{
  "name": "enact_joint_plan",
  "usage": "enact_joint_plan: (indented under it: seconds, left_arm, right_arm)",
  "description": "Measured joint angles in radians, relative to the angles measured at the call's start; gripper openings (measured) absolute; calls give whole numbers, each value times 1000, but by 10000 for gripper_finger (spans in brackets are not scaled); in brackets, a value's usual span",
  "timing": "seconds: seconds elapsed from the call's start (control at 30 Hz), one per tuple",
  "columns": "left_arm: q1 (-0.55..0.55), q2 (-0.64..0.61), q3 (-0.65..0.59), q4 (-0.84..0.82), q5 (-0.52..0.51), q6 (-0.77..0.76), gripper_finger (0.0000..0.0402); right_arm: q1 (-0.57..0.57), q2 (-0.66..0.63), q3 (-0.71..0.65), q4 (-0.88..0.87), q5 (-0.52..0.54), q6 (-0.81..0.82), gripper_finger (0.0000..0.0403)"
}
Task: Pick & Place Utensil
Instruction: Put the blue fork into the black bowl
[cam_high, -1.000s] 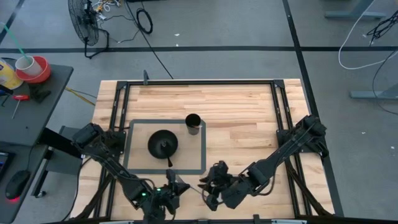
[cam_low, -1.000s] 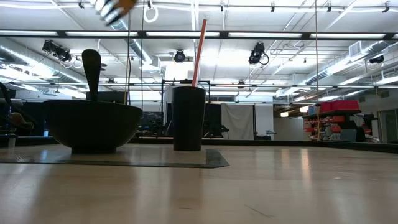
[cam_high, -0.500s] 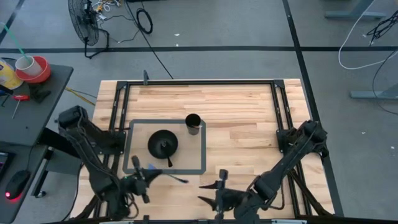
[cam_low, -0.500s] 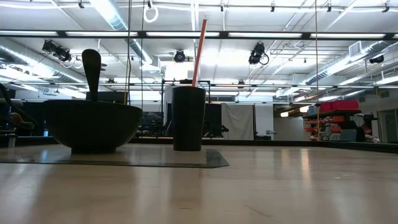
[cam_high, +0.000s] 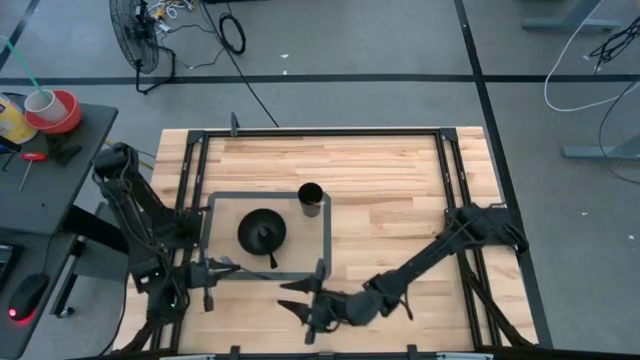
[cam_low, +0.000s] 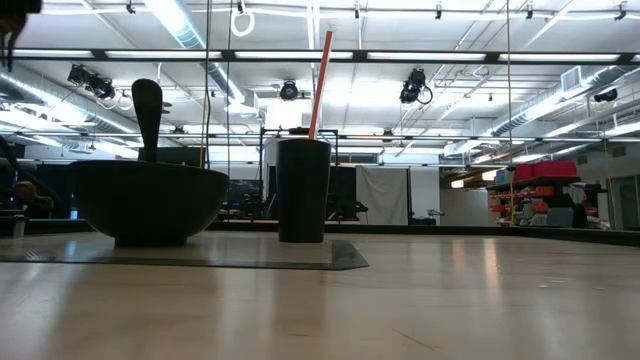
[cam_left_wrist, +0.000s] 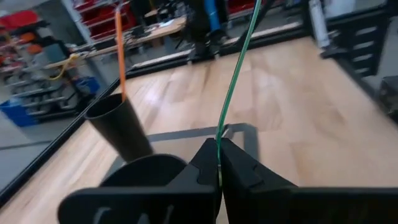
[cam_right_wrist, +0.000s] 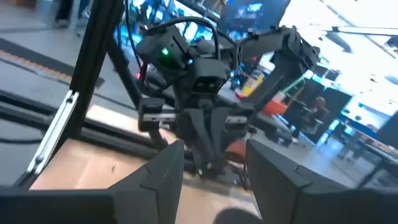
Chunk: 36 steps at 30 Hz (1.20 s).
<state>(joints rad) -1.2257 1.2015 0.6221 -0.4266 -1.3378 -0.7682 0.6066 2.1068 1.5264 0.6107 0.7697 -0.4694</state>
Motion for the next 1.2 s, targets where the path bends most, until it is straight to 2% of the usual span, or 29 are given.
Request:
enact_joint_plan:
  seconds: [0.17,0.33,0.5,0.67,1.03,1.2]
  left_arm:
    - [-20,-26,-29,125,15,103,4]
    - [19,-26,-29,215,41,201,4]
    - [59,-26,-29,282,71,283,4]
    - [64,-26,-29,341,90,345,8]
    - [64,-26,-29,375,105,398,11]
    - [64,-26,-29,375,105,413,11]
  right_arm:
    - [-57,11,0,9,-81,28,172]
    - [-88,11,0,59,-219,35,169]
    - [-94,11,0,39,-201,47,166]
    - [-94,11,0,33,-184,48,147]
    - [-92,11,0,28,-188,69,71]
    - [-92,10,0,14,-222,69,24]
